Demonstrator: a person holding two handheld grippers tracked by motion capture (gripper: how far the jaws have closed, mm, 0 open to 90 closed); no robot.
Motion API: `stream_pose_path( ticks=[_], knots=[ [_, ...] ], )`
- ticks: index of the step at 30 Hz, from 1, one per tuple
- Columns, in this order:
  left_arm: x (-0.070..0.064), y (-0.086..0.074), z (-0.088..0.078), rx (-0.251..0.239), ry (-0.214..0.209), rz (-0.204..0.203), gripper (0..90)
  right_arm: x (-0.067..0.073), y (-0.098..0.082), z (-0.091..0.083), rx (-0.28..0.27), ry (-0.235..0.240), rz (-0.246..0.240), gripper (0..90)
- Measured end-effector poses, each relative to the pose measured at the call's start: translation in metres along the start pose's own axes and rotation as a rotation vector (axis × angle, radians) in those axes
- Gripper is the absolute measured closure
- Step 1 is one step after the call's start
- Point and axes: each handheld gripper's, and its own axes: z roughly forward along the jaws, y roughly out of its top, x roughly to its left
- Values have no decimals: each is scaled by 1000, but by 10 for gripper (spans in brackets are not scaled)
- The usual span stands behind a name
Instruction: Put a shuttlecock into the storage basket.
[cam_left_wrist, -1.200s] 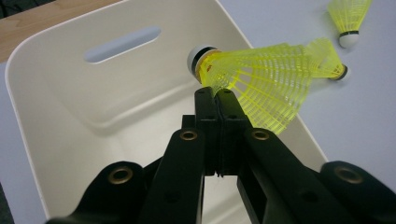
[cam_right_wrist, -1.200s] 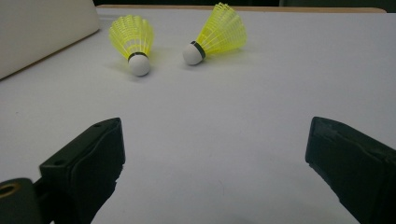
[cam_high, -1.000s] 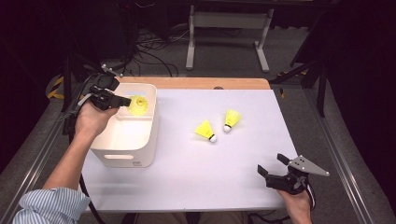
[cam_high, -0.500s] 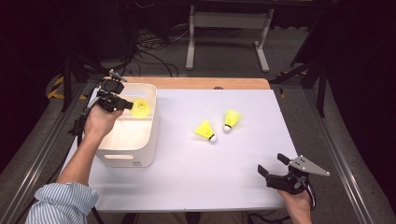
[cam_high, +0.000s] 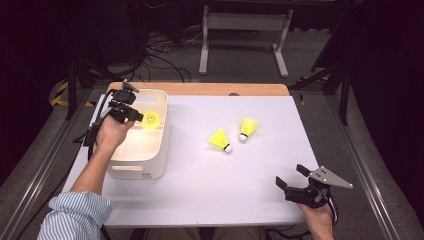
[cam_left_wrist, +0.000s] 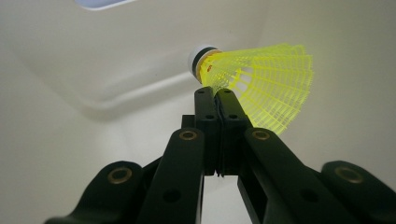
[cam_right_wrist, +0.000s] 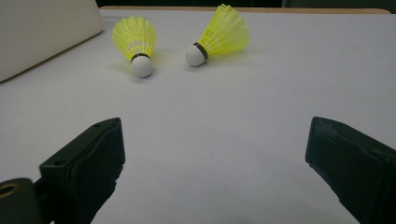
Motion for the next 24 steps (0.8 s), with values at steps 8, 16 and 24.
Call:
stream_pose_path(
  ticks=[8, 16, 24],
  knots=[
    [2, -1, 12, 26, -6, -11, 887, 0, 0, 0, 1, 1, 0, 54],
    [1, -1, 5, -6, -64, -31, 642, 0, 0, 0, 1, 1, 4, 54],
    [-13, -1, -8, -57, -98, 5, 454, 0, 0, 0, 0, -1, -1, 54]
  ],
)
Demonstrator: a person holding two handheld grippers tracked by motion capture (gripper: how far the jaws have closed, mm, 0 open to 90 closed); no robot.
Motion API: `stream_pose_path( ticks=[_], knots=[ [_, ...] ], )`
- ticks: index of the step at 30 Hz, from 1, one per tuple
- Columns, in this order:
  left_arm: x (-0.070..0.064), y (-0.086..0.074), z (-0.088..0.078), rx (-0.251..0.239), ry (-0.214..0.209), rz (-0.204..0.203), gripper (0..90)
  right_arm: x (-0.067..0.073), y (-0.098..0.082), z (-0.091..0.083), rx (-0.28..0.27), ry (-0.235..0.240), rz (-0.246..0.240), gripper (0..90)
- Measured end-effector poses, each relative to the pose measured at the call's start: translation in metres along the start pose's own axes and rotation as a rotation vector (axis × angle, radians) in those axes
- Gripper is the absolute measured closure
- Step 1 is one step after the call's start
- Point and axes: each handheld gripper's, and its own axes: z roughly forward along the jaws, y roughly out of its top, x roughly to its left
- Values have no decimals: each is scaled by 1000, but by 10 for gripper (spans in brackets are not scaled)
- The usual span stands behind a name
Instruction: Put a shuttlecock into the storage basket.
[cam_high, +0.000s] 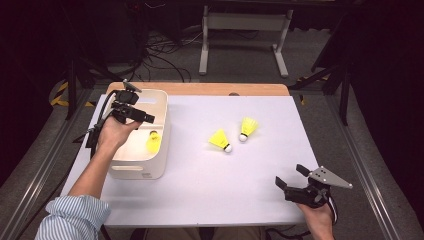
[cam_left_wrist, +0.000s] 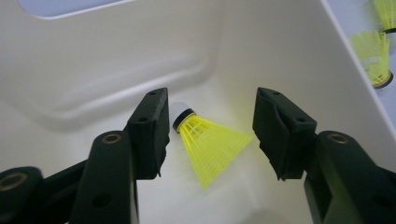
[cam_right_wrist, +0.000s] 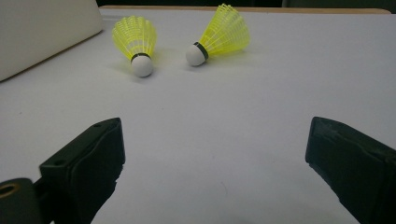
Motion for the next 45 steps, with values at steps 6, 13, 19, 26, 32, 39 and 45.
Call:
stream_pose_path(
  ticks=[6, 13, 19, 26, 32, 39, 45],
  knots=[
    [-7, 0, -6, -16, 13, 25, 386, -1, 0, 0, -6, -6, 12, 54],
    [-17, 0, -15, -45, 18, 54, 364, -1, 0, 0, -4, -1, 13, 54],
    [-28, 2, -26, -75, -10, 89, 386, -2, 0, -1, -10, 0, 15, 54],
    [-38, 4, -29, -72, -15, 123, 393, -1, 0, -1, -9, 5, 16, 54],
    [-44, 5, -30, -75, -28, 145, 397, -2, 0, -1, -10, 5, 17, 54],
    [-54, 6, -31, -77, -31, 174, 387, -1, 0, -1, -10, 7, 17, 54],
    [-62, 7, -30, -74, -36, 197, 380, -1, 0, 0, -10, 11, 16, 54]
  ],
)
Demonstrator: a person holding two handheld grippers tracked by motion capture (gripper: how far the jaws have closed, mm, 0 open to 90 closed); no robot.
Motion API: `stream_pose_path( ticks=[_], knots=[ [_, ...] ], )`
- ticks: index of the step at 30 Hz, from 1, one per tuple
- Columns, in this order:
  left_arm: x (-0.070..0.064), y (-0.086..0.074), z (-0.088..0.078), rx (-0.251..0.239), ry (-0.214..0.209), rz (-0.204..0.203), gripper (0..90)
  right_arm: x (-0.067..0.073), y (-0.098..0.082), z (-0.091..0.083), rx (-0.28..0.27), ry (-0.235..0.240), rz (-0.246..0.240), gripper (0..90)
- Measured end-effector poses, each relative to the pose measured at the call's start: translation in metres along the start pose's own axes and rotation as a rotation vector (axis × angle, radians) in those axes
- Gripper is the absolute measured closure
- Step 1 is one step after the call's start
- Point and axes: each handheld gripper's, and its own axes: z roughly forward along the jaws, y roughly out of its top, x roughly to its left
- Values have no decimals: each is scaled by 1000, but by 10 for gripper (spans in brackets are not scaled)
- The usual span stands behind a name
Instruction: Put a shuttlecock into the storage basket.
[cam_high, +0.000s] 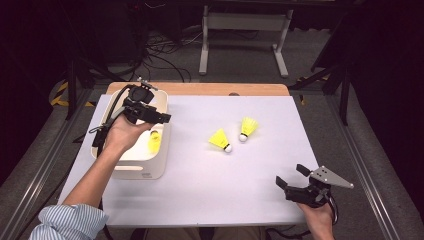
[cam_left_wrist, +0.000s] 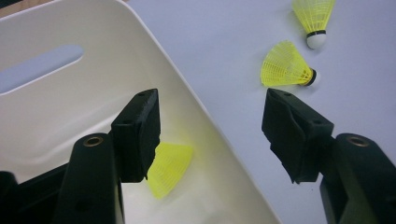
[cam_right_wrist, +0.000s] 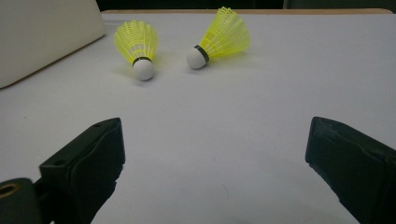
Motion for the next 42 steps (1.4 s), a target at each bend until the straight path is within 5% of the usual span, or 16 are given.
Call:
stream_pose_path(
  ticks=[42],
  knots=[
    [-58, 9, 25, 40, -53, 146, 364, 5, 2, 1, -1, 12, -9, 53]
  ],
)
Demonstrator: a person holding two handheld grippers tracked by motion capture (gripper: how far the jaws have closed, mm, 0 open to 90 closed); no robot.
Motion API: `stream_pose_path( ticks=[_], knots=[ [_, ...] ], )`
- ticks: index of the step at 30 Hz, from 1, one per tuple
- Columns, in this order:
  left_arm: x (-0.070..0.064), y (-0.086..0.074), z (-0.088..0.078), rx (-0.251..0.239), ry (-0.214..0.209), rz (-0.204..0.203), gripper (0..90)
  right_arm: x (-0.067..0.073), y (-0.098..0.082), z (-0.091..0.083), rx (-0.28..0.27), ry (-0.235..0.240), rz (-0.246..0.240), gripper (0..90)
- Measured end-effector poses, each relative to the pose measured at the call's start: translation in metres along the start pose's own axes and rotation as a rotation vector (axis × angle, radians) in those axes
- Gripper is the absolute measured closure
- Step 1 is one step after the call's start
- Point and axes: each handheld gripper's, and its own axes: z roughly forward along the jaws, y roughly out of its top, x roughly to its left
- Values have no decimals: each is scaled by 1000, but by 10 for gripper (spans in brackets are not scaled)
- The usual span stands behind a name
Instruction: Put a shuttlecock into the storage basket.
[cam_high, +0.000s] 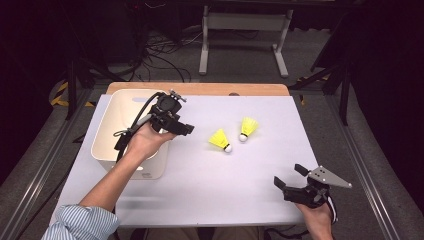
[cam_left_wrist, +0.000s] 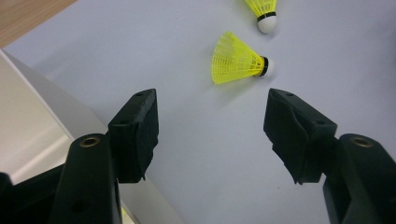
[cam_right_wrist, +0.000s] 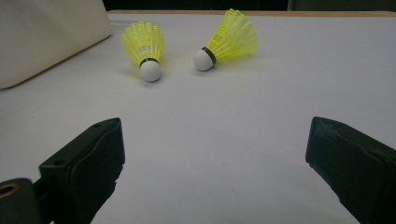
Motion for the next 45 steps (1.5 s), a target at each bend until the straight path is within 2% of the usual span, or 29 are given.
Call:
stream_pose_path(
  ticks=[18, 27, 37, 40, 45],
  knots=[
    [-3, -8, 5, -2, -13, -4, 363, -1, 2, -1, -5, -20, 9, 36],
    [-8, -11, 13, 9, -27, 8, 362, 4, 7, 3, 42, 2, -5, 54],
    [-9, -14, 20, 17, -22, 10, 359, 15, 15, 15, 103, 56, -45, 133],
    [-8, -15, 22, 18, -21, 6, 358, 23, 25, 25, 136, 84, -70, 213],
    [-8, -15, 24, 27, -17, 5, 362, 30, 35, 40, 167, 109, -81, 285]
  ],
)
